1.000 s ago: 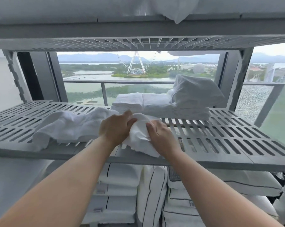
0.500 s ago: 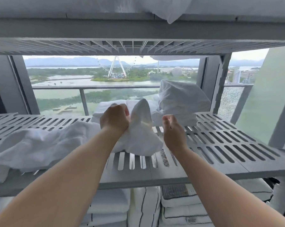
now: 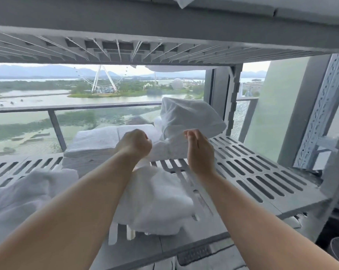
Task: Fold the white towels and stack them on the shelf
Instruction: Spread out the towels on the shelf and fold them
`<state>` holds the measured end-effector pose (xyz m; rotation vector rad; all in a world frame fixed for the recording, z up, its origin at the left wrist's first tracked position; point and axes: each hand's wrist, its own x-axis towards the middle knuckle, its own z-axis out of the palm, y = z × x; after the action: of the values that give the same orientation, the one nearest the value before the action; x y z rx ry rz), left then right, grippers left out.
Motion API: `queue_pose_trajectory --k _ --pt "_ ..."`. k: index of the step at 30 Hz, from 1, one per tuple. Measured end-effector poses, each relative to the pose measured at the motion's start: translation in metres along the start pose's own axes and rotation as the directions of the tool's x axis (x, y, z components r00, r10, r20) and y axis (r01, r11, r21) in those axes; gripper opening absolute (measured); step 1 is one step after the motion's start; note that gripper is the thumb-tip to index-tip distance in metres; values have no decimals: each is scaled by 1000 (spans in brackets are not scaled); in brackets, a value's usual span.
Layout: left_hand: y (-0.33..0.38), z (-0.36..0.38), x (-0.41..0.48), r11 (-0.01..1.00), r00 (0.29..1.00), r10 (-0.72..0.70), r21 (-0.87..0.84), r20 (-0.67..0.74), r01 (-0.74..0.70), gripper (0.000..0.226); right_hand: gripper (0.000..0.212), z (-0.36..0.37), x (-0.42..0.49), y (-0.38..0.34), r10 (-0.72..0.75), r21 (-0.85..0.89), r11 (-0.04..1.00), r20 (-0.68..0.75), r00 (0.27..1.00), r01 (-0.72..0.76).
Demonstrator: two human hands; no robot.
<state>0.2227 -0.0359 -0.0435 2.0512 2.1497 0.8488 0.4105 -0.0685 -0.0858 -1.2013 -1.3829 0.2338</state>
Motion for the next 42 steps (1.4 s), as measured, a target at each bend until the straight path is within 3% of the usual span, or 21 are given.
queue_pose_trajectory --k 4,9,14,17,20,24,34,42 --pt "22 6 18 1000 996 4 7 -85 -3 25 19 -13 29 24 -43 -209 976 79 996 59" --pt "65 21 36 996 978 -21 -91 -208 2 29 30 -27 63 58 -187 -372 906 82 979 204" --pt "91 63 42 968 977 -126 -238 -172 82 56 43 -40 108 90 -290 -536 780 145 946 322" --pt "105 78 48 951 961 -138 -304 -240 60 64 48 -43 130 104 -202 -549 790 188 961 273" --pt "115 84 52 951 931 -159 -305 -330 54 52 53 -42 142 117 -77 -514 835 248 966 199" --pt "126 88 48 965 914 -161 -253 -372 67 41 55 -40 146 130 -62 -296 941 327 943 164" --pt "133 87 23 970 954 26 -223 -298 -96 37 75 -35 135 128 7 -182 983 173 985 25" --pt "123 83 11 982 954 73 -145 -291 -120 36 57 -48 108 122 -8 -283 958 130 991 45"
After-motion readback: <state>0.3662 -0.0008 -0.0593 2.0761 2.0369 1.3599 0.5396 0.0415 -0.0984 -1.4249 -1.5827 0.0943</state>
